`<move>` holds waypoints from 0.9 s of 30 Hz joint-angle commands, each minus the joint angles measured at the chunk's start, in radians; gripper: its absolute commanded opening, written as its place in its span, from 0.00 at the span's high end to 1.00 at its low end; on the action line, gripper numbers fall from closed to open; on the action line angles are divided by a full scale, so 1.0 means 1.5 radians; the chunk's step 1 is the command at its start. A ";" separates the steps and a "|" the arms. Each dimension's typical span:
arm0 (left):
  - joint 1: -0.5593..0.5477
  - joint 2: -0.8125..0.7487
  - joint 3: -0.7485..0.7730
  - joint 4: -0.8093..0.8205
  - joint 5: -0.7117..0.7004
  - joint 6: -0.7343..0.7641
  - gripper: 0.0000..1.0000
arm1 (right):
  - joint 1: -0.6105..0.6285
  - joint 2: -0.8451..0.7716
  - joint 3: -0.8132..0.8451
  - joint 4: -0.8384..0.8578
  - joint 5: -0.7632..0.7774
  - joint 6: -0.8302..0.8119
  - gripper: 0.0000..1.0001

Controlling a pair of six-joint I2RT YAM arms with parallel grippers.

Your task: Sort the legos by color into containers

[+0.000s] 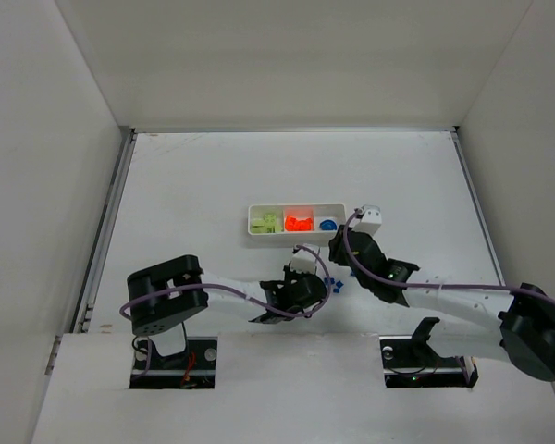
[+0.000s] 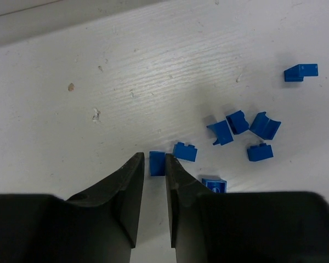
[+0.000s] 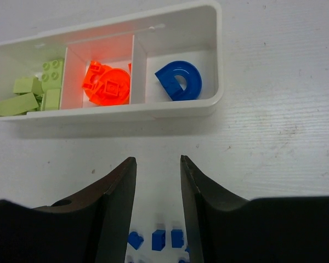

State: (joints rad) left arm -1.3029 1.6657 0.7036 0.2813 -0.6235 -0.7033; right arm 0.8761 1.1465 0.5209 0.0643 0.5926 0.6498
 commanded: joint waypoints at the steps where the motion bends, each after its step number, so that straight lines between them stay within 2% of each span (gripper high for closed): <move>1: 0.010 0.002 0.014 0.014 -0.008 0.005 0.84 | 0.014 -0.016 -0.004 0.013 0.019 0.014 0.57; 5: 0.012 -0.026 0.007 0.014 -0.010 0.011 0.90 | 0.026 -0.037 -0.018 -0.015 0.029 0.032 0.57; 11: 0.039 -0.092 0.029 0.009 0.014 0.036 0.90 | 0.081 -0.031 -0.021 -0.093 0.031 0.081 0.63; 17: 0.098 -0.124 0.098 0.005 0.066 0.057 0.90 | 0.139 -0.045 -0.044 -0.134 0.079 0.165 0.63; 21: 0.157 -0.081 0.168 0.005 0.109 0.069 0.89 | 0.146 -0.060 -0.048 -0.169 0.087 0.179 0.63; 27: 0.221 0.039 0.284 0.005 0.163 0.072 0.88 | 0.149 -0.106 -0.067 -0.184 0.083 0.189 0.63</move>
State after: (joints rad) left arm -0.9985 1.6558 1.0607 0.2859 -0.4408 -0.6163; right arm 1.0882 1.0313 0.4335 -0.1921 0.6865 0.9039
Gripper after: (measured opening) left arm 0.121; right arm 0.373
